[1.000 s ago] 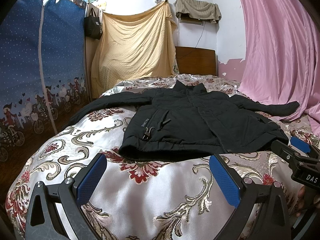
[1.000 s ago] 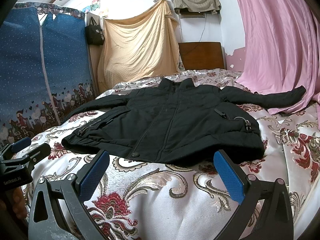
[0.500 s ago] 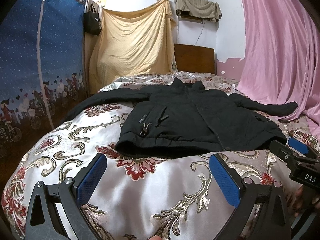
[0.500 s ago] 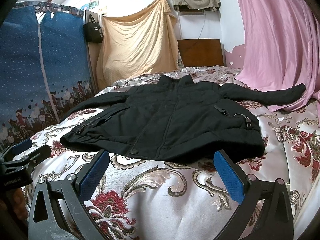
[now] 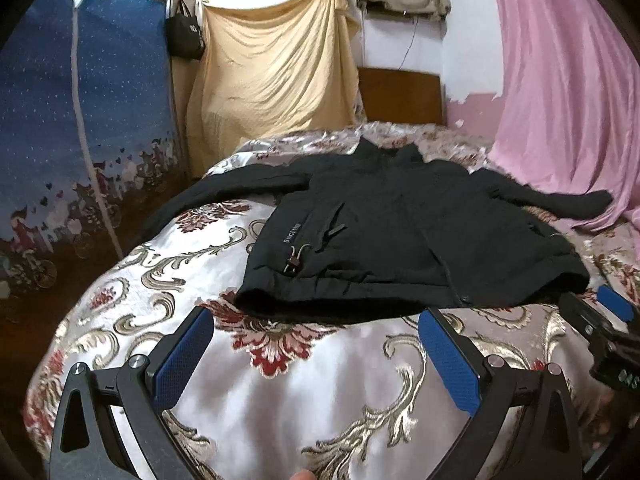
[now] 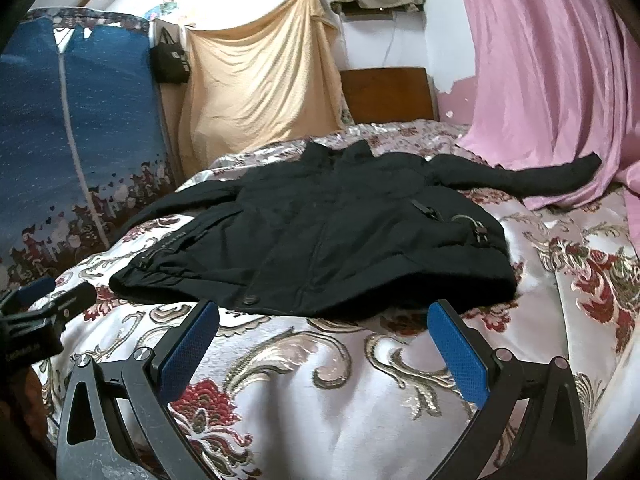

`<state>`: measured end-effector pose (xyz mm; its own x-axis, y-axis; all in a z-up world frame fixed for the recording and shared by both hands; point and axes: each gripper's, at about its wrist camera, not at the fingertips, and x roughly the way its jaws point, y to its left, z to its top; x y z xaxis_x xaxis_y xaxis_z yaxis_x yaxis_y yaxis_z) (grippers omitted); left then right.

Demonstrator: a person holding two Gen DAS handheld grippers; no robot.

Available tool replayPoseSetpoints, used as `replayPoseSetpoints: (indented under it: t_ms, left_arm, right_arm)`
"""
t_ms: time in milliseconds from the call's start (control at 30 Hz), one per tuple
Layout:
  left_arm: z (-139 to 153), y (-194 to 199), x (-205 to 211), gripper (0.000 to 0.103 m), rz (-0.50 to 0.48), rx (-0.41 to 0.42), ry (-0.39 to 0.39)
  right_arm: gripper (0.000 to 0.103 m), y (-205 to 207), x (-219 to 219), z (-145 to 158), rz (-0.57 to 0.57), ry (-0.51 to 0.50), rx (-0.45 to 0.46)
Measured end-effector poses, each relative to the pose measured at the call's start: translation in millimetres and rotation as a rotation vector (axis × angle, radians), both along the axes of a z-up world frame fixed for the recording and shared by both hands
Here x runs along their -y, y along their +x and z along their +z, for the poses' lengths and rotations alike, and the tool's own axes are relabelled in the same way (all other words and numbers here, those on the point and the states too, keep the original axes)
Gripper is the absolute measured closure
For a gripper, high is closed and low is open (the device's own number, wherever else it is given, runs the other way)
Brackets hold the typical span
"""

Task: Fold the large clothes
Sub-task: 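Move both tools toward the jacket, right tool toward its sleeve cuff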

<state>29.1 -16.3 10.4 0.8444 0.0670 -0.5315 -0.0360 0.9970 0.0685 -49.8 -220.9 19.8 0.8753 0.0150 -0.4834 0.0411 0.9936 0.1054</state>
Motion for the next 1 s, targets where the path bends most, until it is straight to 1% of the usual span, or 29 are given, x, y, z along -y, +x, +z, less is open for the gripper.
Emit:
replayPoseSetpoints:
  t_ms: [67, 167, 300, 433, 600, 767, 867, 933, 1000]
  left_arm:
    - [6, 7, 8, 0.000, 0.007, -0.019, 0.025]
    - [14, 15, 18, 0.000, -0.009, -0.027, 0.060]
    - [24, 31, 34, 0.000, -0.036, -0.018, 0.109]
    - [32, 50, 47, 0.000, -0.053, -0.021, 0.133]
    - [40, 74, 60, 0.000, -0.076, -0.040, 0.140]
    - [48, 106, 79, 0.000, -0.129, -0.083, 0.130]
    - [50, 132, 95, 0.000, -0.173, -0.112, 0.115]
    - [49, 153, 108, 0.000, -0.208, -0.131, 0.106]
    - [47, 177, 124, 0.000, -0.249, -0.148, 0.097]
  right_arm:
    - [0.001, 0, 3, 0, -0.008, 0.013, -0.002]
    - [0.001, 1, 8, 3, -0.019, 0.015, -0.002]
    - [0.001, 4, 22, 17, -0.027, 0.023, 0.017]
    - [0.001, 14, 43, 30, -0.046, 0.018, 0.013]
    - [0.001, 35, 74, 47, -0.082, 0.002, -0.001]
    - [0.001, 64, 108, 61, -0.099, -0.008, -0.034]
    - [0.001, 85, 131, 63, -0.085, 0.035, -0.059]
    - [0.001, 102, 151, 61, -0.088, 0.065, -0.109]
    - [0.001, 115, 169, 57, -0.100, 0.080, -0.141]
